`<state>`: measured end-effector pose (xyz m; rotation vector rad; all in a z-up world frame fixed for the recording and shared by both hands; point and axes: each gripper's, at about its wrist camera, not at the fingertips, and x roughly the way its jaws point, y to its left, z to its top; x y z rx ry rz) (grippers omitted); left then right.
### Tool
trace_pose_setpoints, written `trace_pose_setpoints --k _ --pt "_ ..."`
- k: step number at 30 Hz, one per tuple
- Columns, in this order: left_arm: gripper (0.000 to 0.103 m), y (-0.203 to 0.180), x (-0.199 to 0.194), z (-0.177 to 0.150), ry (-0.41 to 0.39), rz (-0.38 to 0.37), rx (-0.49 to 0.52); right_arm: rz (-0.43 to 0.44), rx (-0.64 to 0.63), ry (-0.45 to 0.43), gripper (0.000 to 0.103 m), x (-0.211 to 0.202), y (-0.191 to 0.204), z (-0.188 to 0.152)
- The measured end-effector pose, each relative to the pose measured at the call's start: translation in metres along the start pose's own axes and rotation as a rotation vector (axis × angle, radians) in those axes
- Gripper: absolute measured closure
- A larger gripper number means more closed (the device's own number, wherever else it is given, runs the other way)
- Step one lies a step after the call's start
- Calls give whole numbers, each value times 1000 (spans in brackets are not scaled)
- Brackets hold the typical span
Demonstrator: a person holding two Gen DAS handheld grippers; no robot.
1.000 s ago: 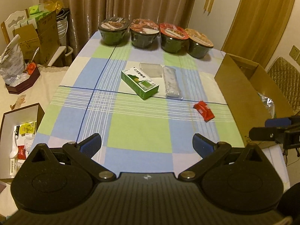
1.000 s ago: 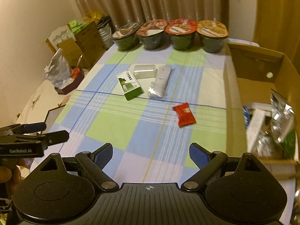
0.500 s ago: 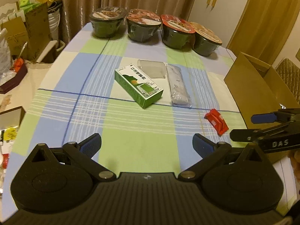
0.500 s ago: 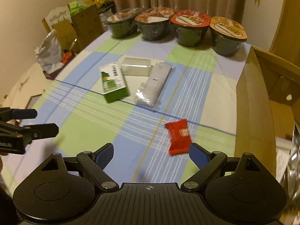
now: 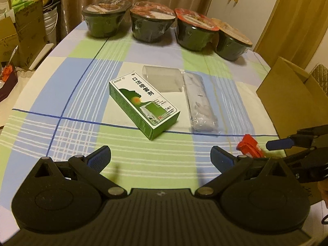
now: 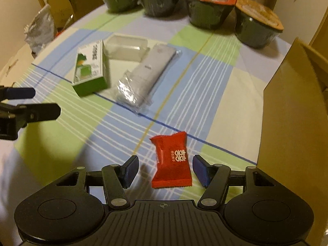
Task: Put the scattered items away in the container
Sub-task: 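Lower the right tool onto the red candy packet and grasp it, then grasp the green spray box with the left tool while the right tool holds the candy packet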
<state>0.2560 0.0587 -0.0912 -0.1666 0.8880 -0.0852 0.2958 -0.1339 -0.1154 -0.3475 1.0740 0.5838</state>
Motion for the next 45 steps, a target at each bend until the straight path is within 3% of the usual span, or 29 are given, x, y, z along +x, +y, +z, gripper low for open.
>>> trace_pose_setpoints --k 3,5,9,19,27,30,32,42,43,45 --pt "2 0 9 2 9 2 3 6 8 3 37 5 -3 0" --pt "2 -1 13 4 11 3 9 10 17 6 59 8 -5 0" --pt "2 -3 19 8 6 14 23 10 28 -9 68 9 -4 2" --pt "2 -3 46 35 -45 69 -3 44 41 -112 69 2 2 30" --pt "6 4 82 48 9 119 3 58 45 -111 69 13 2 33" --pt "21 12 82 46 42 122 27 51 52 -117 69 12 1 31" --pt "40 19 74 46 59 147 45 50 66 -125 69 9 -2 31" --pt "42 30 75 53 13 159 83 60 77 -132 69 5 -2 30" --pt "50 28 75 53 13 159 89 60 78 -129 69 5 -2 29" --pt "52 26 74 49 15 171 108 62 79 -122 69 5 0 26"
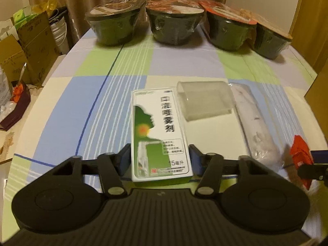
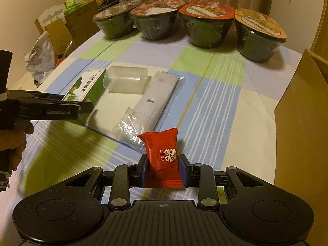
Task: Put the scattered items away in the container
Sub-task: 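Grasp the green spray box with the left tool while the right tool holds the candy packet, then lift the spray box and candy packet and carry them toward the cardboard box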
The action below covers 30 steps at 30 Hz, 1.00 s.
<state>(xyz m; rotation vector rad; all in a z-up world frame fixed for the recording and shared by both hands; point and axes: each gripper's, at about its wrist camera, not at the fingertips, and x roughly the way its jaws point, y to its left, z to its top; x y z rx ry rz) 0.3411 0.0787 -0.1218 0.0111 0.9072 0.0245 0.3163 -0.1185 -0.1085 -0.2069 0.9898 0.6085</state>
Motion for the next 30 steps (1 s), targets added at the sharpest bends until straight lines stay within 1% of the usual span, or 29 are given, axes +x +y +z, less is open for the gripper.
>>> trace_pose_setpoints --k 3,6,12,15,18,20,21,24,30 --pt "52 0 -10 -9 29 8 -6 6 3 12 69 -4 4 -7" --pt "53 0 -29 -26 75 -18 -42 16 25 24 69 -13 9 -20" --pt "53 -22 -88 -71 101 -62 -49 26 105 53 69 -36 21 -61" --pt "52 -39 -107 -95 127 -90 -12 20 133 59 69 -49 25 -79" --pt "51 -58 -115 -110 137 -97 70 15 148 58 69 -62 29 -93" --pt "34 -64 -119 -112 119 -89 94 1 141 52 69 -68 32 -99" --pt "32 -65 -121 -111 110 -95 88 -4 139 49 69 -70 34 -102" --pt "32 -65 -120 -109 100 -93 89 -14 139 51 69 -72 36 -109" --pt "32 -59 -109 -102 116 -95 89 -18 154 36 69 -71 35 -113"
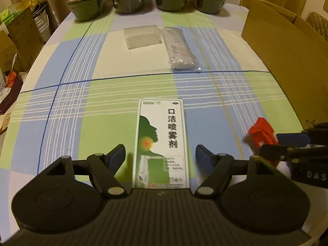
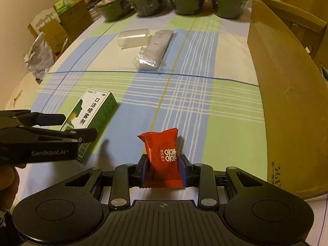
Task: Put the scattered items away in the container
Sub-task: 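Lift the spray box and candy packet and carry them toward the cardboard box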
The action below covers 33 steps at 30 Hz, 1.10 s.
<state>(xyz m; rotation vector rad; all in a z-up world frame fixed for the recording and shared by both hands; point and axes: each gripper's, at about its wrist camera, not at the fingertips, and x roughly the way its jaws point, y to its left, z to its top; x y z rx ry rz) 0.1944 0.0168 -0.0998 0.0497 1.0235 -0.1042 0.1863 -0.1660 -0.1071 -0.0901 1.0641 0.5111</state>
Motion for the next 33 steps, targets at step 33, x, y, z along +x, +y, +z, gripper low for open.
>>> trace_pose_setpoints --k 33 --pt "53 -4 12 9 19 -22 56 -70 -134 -22 70 12 15 -13"
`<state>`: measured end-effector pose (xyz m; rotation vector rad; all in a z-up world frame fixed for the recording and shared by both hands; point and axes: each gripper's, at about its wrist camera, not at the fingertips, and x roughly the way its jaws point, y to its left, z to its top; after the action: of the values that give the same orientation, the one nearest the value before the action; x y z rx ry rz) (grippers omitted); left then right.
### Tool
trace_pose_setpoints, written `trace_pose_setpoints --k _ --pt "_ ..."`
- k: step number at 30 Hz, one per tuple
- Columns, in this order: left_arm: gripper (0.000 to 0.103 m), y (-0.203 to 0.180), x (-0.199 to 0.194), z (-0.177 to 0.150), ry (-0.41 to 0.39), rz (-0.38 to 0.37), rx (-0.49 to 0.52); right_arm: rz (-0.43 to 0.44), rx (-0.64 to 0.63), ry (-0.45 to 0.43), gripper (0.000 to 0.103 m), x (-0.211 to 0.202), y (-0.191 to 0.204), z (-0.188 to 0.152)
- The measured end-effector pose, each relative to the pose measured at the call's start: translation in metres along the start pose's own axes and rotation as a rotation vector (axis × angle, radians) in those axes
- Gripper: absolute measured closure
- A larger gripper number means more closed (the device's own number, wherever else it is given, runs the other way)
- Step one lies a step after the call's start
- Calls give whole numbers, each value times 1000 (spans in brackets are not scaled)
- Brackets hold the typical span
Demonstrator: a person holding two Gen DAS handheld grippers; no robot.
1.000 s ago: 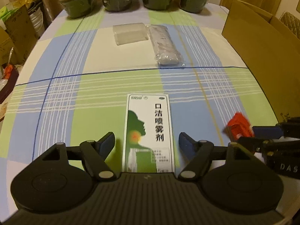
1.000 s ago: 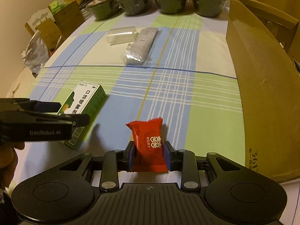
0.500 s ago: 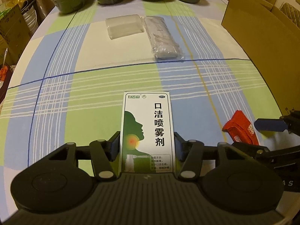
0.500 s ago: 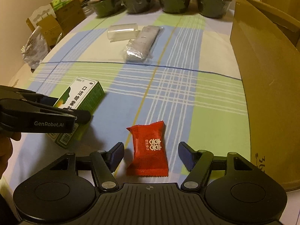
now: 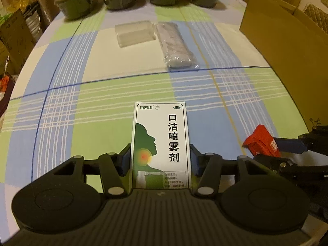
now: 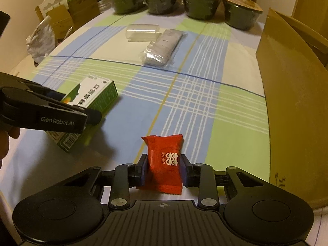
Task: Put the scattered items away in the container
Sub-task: 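Lift the spray box and candy packet and carry them toward the cardboard box, then carry both held items over the cardboard box and lower them inside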
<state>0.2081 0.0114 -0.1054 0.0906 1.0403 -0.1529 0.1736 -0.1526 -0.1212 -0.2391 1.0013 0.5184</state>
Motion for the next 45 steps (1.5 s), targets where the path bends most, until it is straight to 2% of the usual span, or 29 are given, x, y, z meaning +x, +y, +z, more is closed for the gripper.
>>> trace_pose_setpoints --k 7,14,27,37,45 --pt "53 -11 -12 -6 -12 -41 19 -15 20 6 70 -21 -5 -11" --pt "53 -34 -34 -13 -26 -61 61 -39 28 -23 70 -60 -11 -20" --pt "53 -92 -116 -33 -58 -136 27 -75 87 -155 70 -157 -31 -38" --pt "53 -157 -167 -6 -145 -171 137 -145 202 -278 70 -226 -77 -46" --pt "53 -209 -182 21 -184 -201 219 -183 271 -355 70 -263 -113 -52"
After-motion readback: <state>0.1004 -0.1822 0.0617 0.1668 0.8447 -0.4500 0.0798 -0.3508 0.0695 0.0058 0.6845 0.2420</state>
